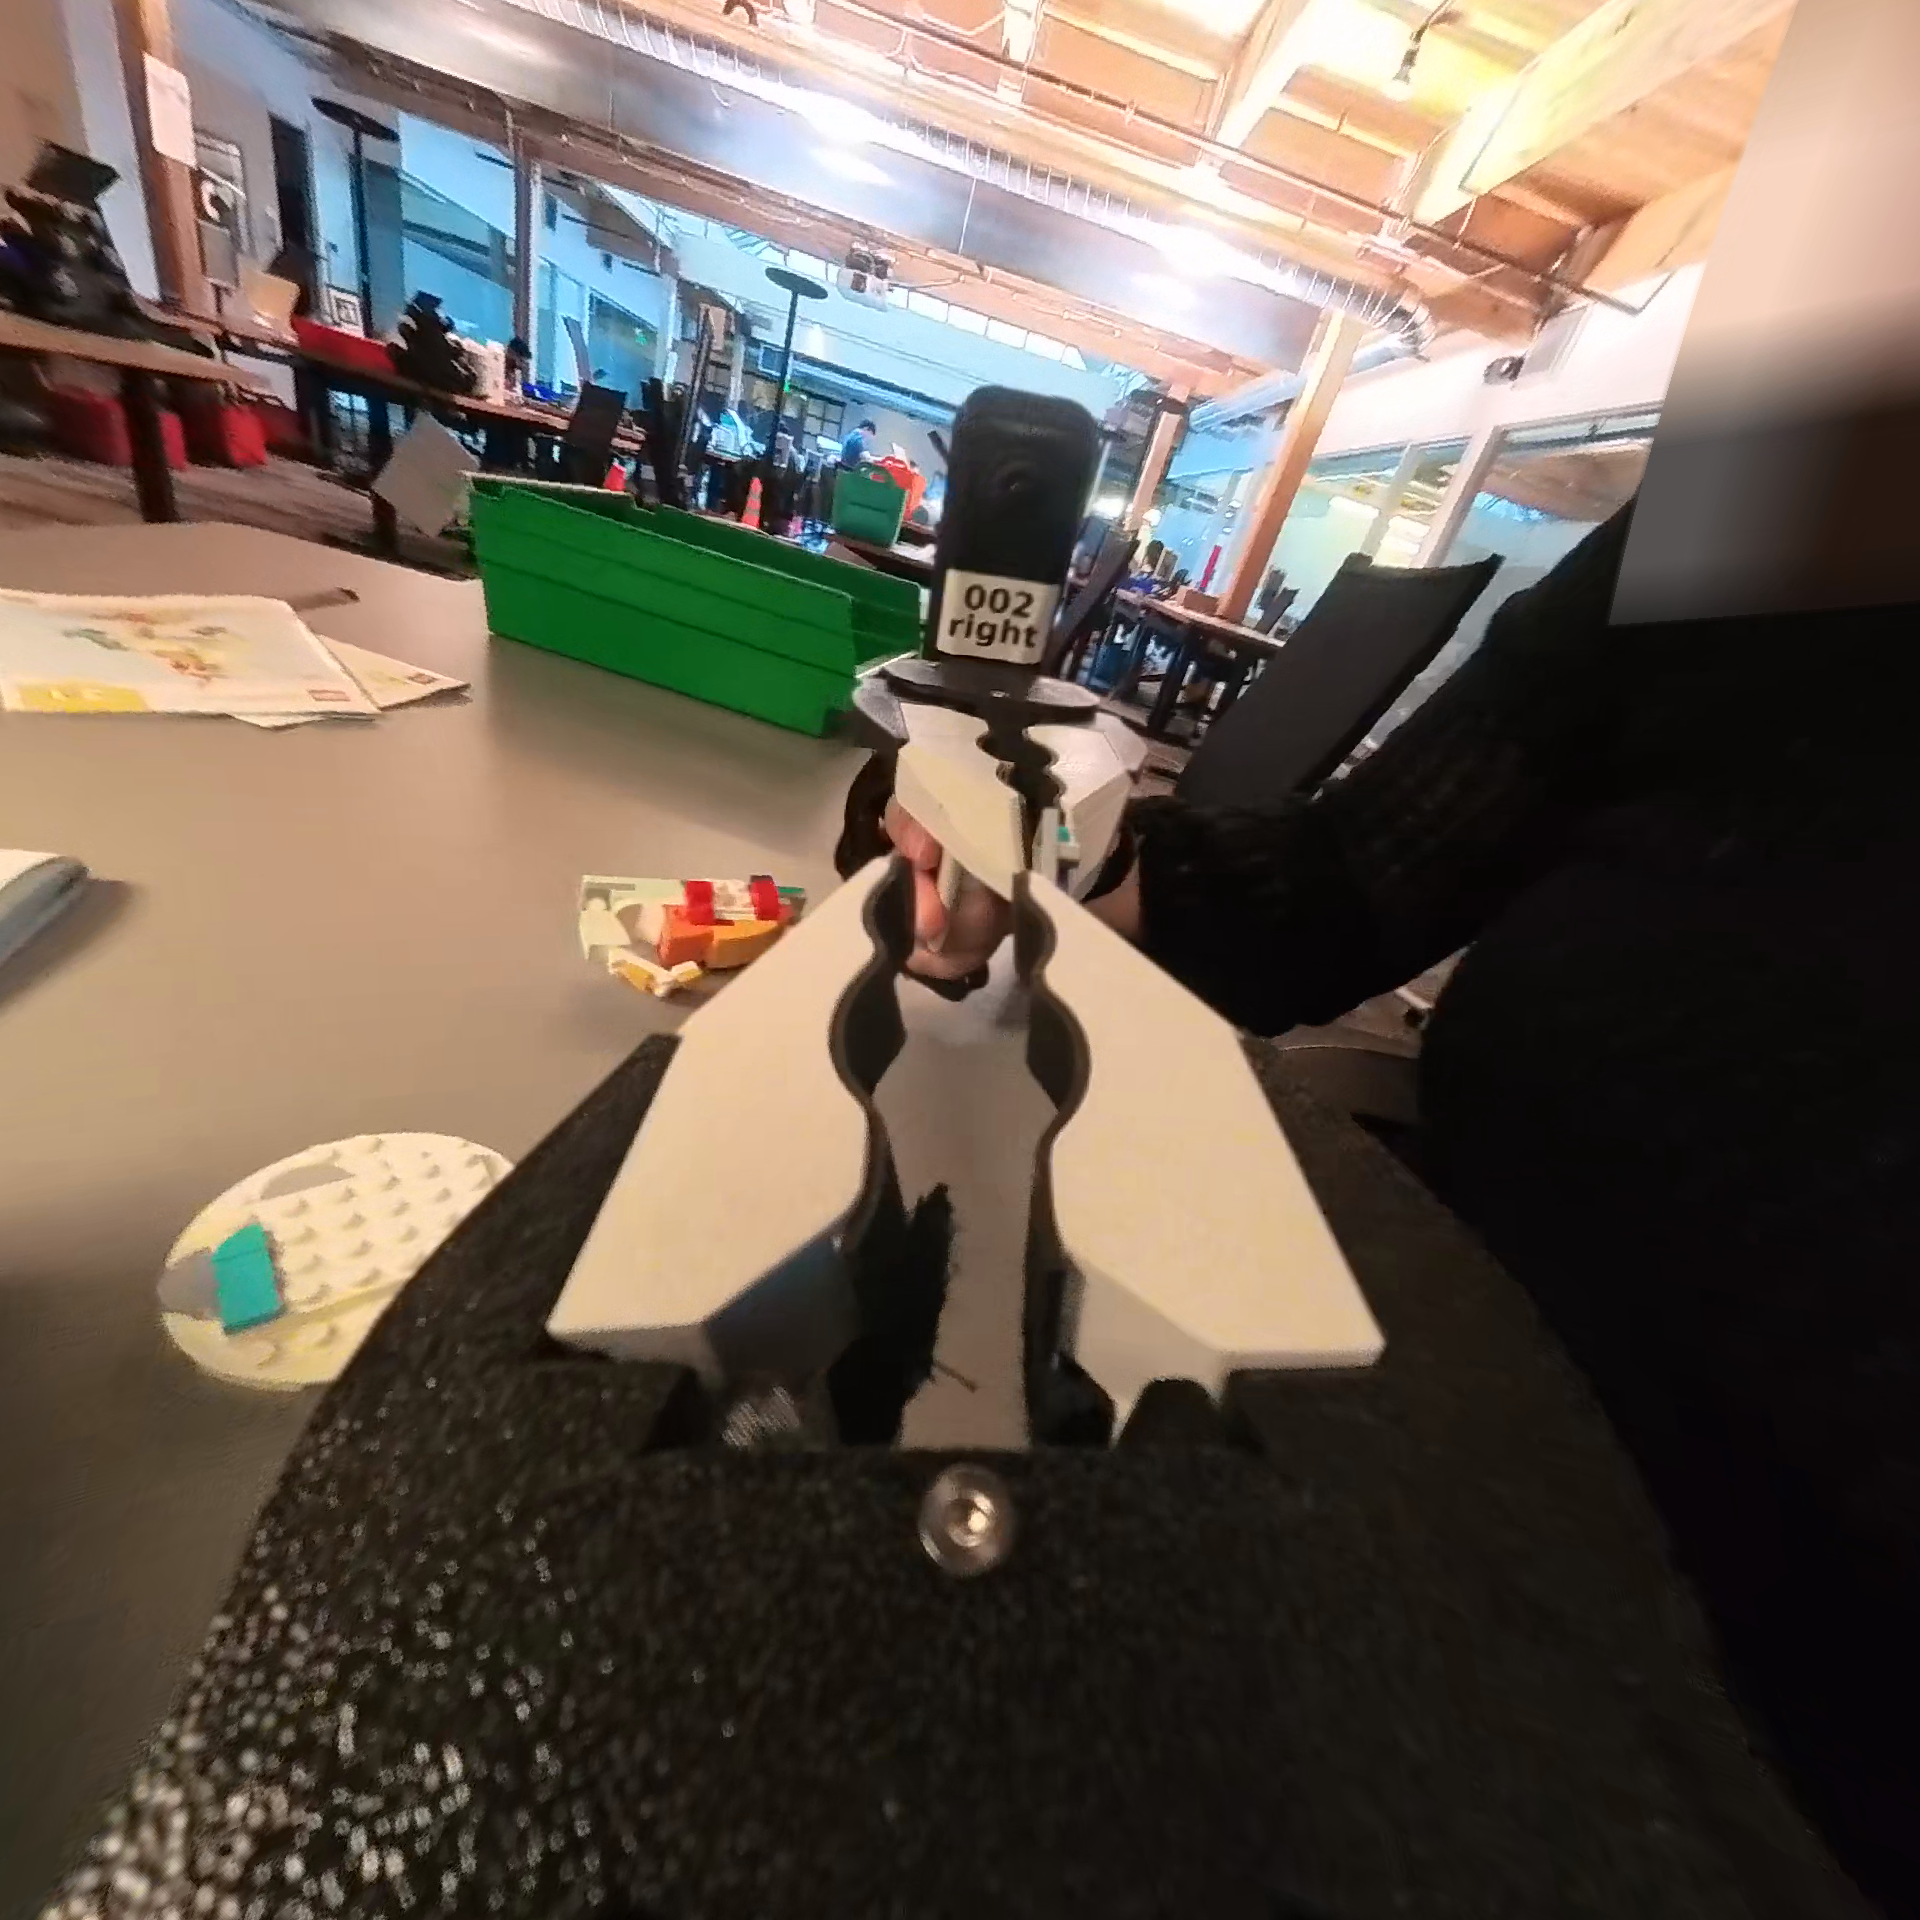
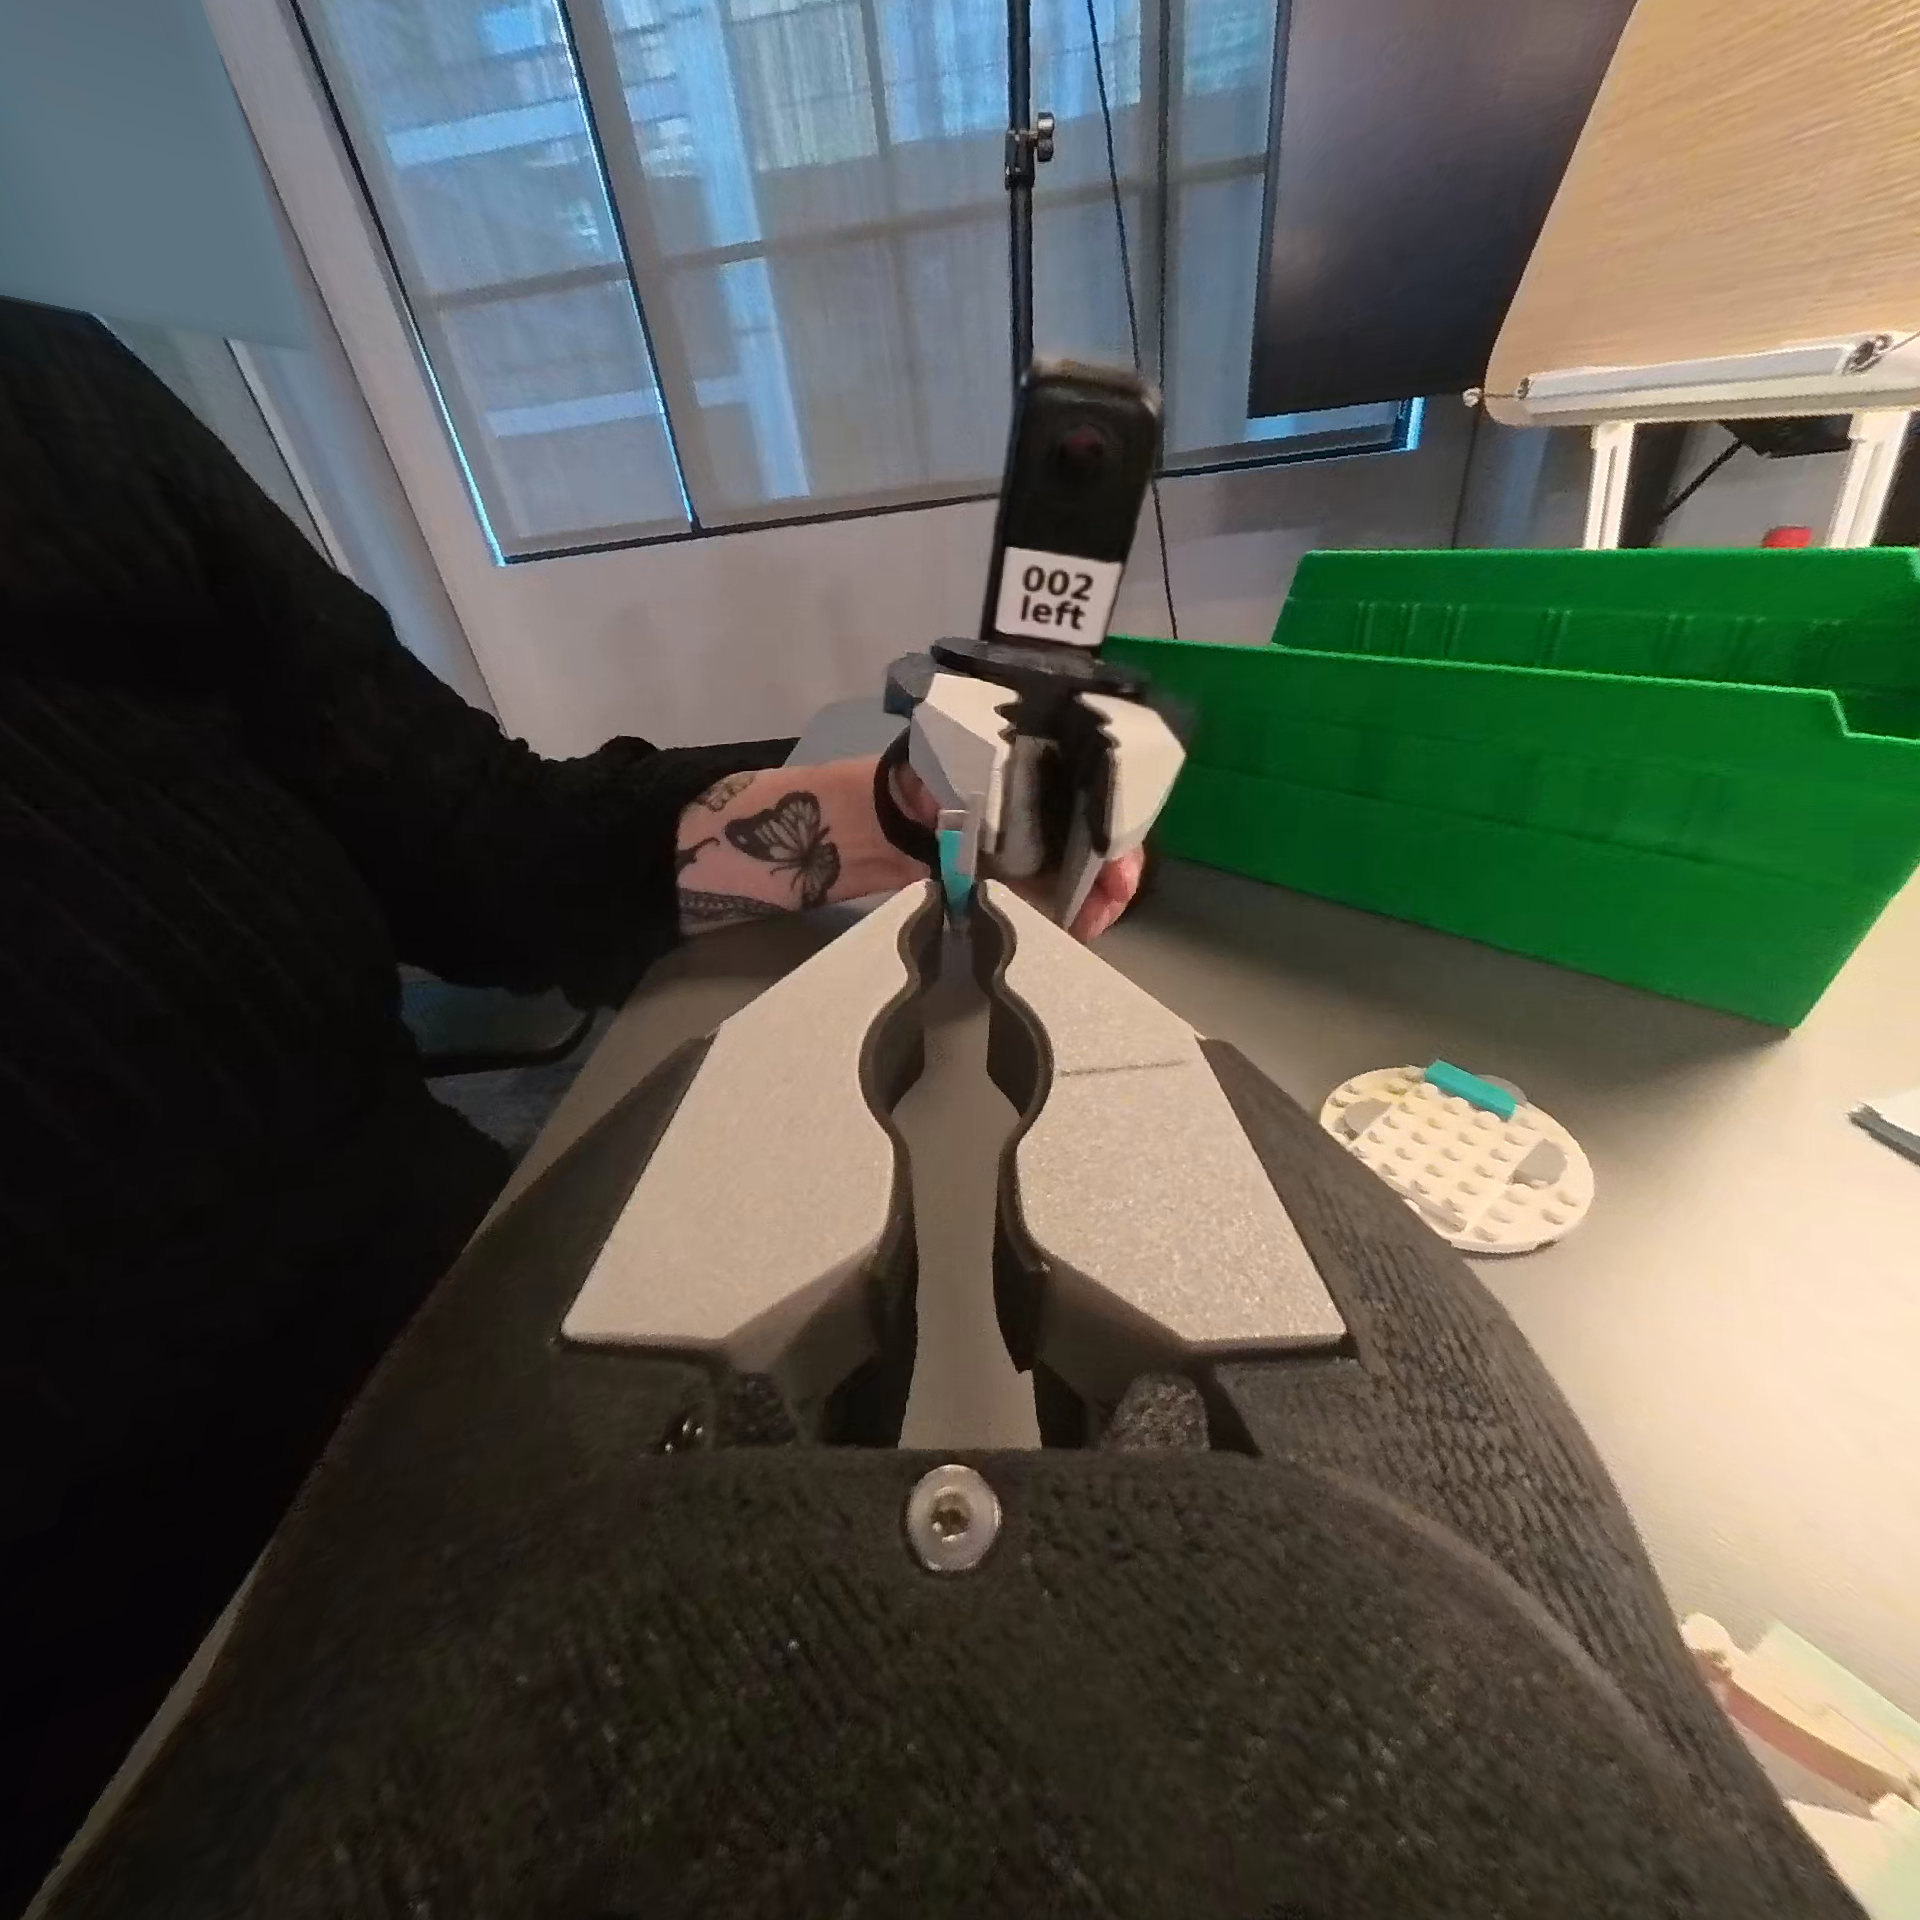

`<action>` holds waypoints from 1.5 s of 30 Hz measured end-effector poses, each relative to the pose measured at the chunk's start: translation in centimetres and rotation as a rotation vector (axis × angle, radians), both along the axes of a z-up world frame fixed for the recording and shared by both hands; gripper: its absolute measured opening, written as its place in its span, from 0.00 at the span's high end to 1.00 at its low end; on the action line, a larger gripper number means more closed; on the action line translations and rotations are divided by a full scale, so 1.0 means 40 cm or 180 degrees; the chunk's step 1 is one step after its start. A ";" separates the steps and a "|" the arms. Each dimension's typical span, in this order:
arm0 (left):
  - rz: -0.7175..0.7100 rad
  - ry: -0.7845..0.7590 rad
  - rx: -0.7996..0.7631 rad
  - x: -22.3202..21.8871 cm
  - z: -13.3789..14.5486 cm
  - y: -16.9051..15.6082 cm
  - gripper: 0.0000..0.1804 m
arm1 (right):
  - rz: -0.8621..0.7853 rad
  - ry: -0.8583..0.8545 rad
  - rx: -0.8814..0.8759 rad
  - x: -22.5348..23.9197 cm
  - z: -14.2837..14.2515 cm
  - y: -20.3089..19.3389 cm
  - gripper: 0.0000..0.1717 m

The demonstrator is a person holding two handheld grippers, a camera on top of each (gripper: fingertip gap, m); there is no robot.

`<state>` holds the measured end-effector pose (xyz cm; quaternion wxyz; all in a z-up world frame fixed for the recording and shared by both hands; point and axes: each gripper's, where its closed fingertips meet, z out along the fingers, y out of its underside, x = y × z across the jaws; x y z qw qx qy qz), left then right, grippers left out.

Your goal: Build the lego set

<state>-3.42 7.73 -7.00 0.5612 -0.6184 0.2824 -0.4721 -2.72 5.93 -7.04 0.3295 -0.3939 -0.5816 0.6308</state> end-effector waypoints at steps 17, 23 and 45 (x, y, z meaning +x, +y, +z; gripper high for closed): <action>0.0869 0.1040 0.0625 -0.017 -0.063 0.046 0.86 | -0.1328 0.0069 0.2719 -0.027 -0.061 0.098 0.99; 0.1648 0.2239 0.1901 -0.040 -0.055 0.060 0.87 | -0.1489 0.0207 0.3759 -0.033 -0.080 0.100 0.98; 0.2473 0.3271 0.2398 -0.059 -0.063 0.106 0.98 | -0.1056 -0.0465 -0.0063 -0.050 -0.065 0.121 0.84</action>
